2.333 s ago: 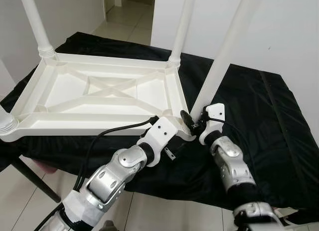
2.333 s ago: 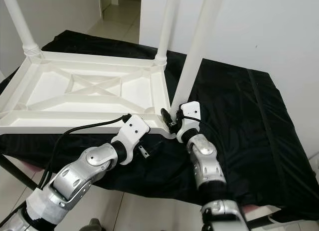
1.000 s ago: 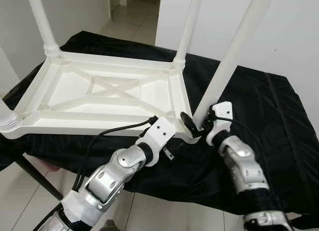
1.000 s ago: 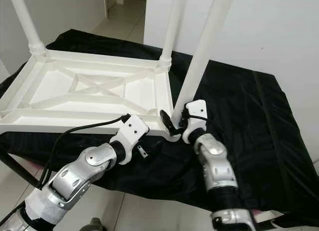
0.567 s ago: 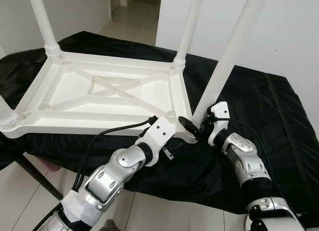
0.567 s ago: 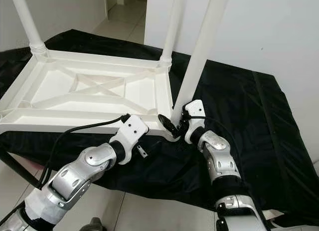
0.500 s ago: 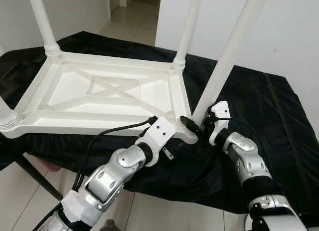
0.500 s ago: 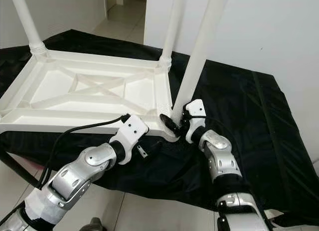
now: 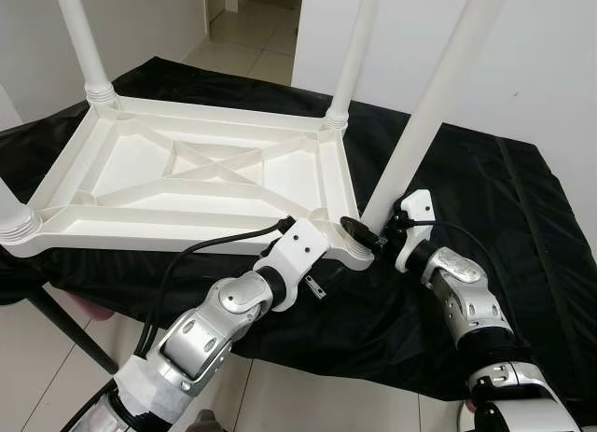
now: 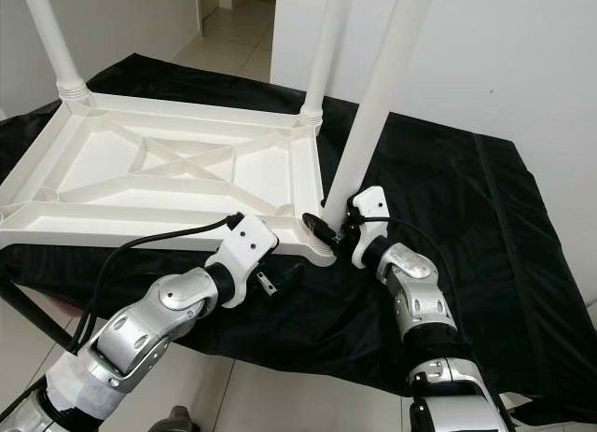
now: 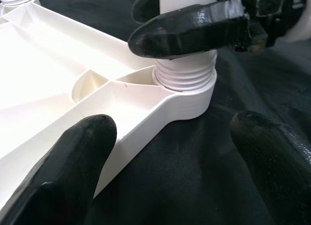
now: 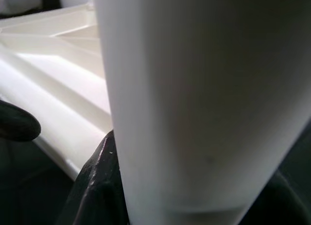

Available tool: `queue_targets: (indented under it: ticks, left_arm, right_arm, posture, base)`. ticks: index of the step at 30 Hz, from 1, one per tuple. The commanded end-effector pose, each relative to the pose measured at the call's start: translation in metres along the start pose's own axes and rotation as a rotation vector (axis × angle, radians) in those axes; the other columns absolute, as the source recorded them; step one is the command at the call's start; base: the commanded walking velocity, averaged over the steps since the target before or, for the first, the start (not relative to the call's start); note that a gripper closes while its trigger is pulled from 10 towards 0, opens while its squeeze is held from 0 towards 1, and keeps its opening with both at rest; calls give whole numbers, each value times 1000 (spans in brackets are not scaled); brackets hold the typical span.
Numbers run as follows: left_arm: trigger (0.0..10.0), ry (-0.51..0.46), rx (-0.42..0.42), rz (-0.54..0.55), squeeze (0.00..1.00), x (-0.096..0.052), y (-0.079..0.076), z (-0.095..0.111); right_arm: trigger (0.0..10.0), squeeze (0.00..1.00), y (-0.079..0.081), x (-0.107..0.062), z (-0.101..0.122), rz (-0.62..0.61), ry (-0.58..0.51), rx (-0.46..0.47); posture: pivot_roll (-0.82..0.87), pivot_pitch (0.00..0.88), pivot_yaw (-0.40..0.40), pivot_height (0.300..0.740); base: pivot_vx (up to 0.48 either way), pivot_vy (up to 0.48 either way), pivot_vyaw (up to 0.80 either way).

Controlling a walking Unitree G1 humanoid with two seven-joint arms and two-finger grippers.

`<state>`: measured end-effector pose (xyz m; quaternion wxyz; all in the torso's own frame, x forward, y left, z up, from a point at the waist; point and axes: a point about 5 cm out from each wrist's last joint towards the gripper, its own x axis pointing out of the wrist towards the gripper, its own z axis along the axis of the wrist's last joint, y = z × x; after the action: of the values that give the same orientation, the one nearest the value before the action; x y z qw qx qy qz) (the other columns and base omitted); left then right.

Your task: Building children table

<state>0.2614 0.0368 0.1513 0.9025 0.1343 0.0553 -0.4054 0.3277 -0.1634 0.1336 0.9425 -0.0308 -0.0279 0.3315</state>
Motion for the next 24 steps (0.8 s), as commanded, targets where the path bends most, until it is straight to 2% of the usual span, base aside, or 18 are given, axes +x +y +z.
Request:
queue_targets:
  ticks: [1,3,8,9,12,13,17,18,20,24]
  left_arm:
    - [10000,7,-7,-113,0,-1,-8,0]
    - [10000,7,-7,-113,0,-1,-8,0]
    - [10000,8,-9,-119,0,-1,-9,0]
    - [10000,8,-9,-119,0,-1,-9,0]
    - [10000,10,-8,-122,0,-1,-8,-1]
    - [10000,10,-8,-122,0,-1,-8,-1]
    - [10000,13,-5,-117,0,-2,-7,0]
    - [10000,13,-5,-117,0,-2,-7,0]
    - [10000,16,-5,-110,0,-3,-6,-1]
    - [10000,16,-6,-108,0,-3,-6,-1]
  right_arm:
    - [0,0,3,-3,-1,-88,-5,19]
    - [0,0,3,-3,-1,-88,-5,19]
    - [0,0,17,-3,1,-257,-16,16]
    - [0,0,17,-3,1,-257,-16,16]
    - [0,0,24,-1,-1,-371,-5,56]
    - [0,0,24,-1,-1,-371,-5,56]
    - [0,0,38,2,-2,-560,14,46]
    - [0,0,38,2,-2,-560,14,46]
    - [0,0,43,2,-3,-639,34,54]
    - [0,0,47,3,-3,-649,33,55]
  posture:
    - [141,45,-88,740]
    - [141,45,-88,740]
    - [138,48,-81,740]
    - [138,48,-81,740]
    - [149,49,-77,740]
    - [149,49,-77,740]
    - [167,48,-88,740]
    - [167,48,-88,740]
    - [170,47,-90,740]
    - [175,46,-91,740]
  base:
    - [0,0,0]
    - [0,0,0]
    - [0,0,0]
    - [0,0,0]
    - [0,0,0]
    - [0,0,0]
    - [0,0,0]
    - [0,0,0]
    - [0,0,0]
    - [0,0,0]
